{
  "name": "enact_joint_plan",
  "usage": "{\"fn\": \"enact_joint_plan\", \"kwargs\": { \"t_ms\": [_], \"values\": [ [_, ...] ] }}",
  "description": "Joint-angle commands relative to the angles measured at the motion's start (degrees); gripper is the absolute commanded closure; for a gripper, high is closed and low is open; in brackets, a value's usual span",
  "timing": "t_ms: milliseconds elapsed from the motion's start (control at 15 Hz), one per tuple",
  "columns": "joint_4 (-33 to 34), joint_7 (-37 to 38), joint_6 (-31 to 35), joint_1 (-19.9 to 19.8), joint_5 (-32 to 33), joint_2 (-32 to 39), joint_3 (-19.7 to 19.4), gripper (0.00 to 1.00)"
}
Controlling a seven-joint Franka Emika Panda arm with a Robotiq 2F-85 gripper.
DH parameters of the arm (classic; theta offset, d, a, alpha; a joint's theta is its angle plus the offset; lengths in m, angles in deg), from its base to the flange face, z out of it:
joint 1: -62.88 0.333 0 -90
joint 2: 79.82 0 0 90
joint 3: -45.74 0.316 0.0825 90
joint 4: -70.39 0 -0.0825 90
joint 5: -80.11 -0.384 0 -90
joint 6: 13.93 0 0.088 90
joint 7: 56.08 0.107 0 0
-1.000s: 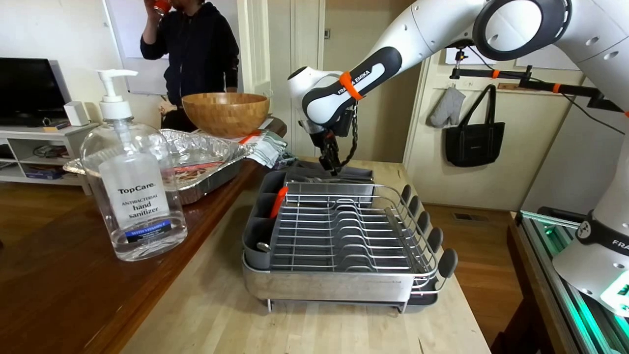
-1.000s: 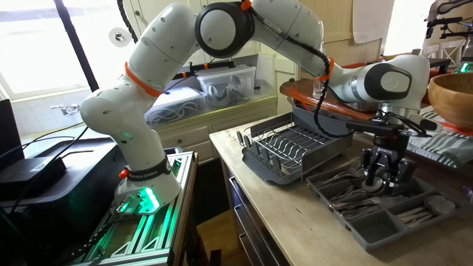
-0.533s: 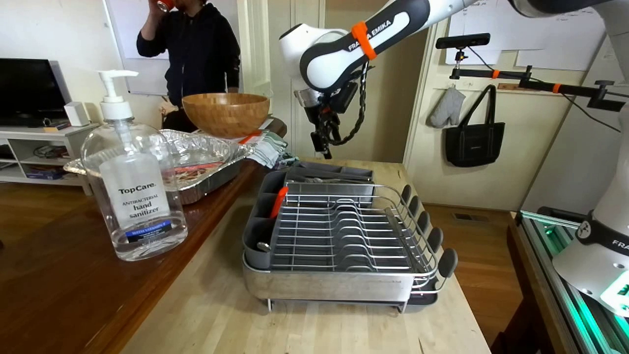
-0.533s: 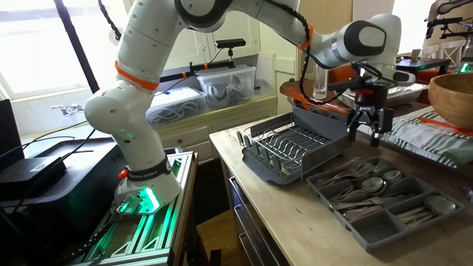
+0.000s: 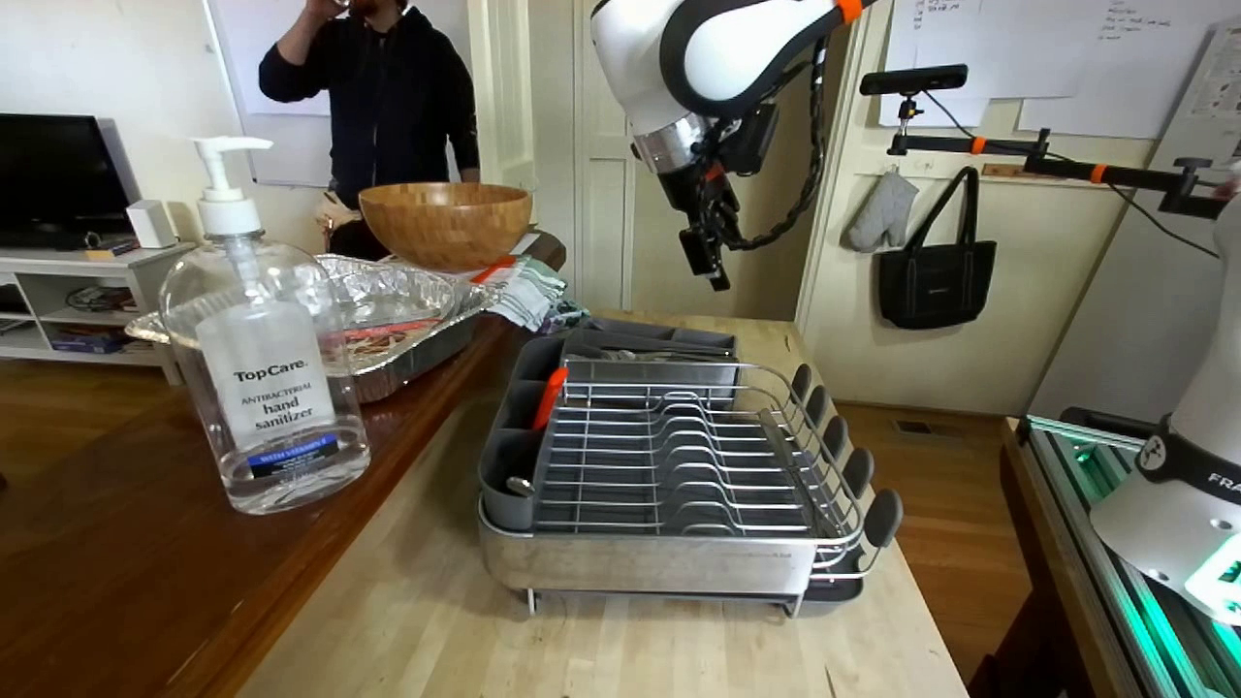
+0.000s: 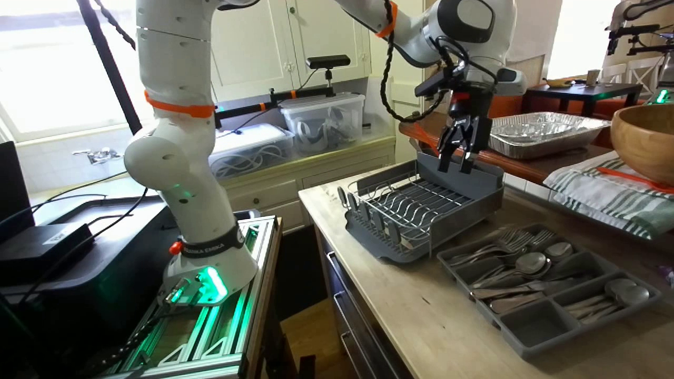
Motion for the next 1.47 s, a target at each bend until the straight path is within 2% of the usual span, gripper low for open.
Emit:
{"fn": "enact_joint_plan", "kwargs": {
  "t_ms": [0, 133, 333, 467, 867, 933, 1000, 1333, 1400],
  "values": [
    [-0.6, 0.1, -0.2, -1.1, 0.3, -0.6, 1.3, 0.00],
    [0.2, 1.5, -0.1, -0.4, 1.6, -0.2, 1.5, 0.00],
    [2.1, 13.9, -4.5, 3.2, 6.6, 0.7, 2.3, 0.00],
    [2.5, 21.1, -8.6, 5.2, 7.7, 0.6, 3.4, 0.00],
    [3.4, 42.3, -22.1, 10.7, 2.3, 2.5, 8.1, 0.00],
    [3.0, 42.2, -21.9, 11.0, 1.1, 2.4, 9.2, 0.00],
    [1.9, 39.6, -19.9, 9.9, 3.5, 1.3, 8.9, 0.00],
    [2.0, 40.1, -20.1, 9.9, 3.5, 1.4, 9.3, 0.00],
    [0.8, 40.5, -18.1, 9.8, 4.0, 0.9, 9.5, 0.00]
  ]
}}
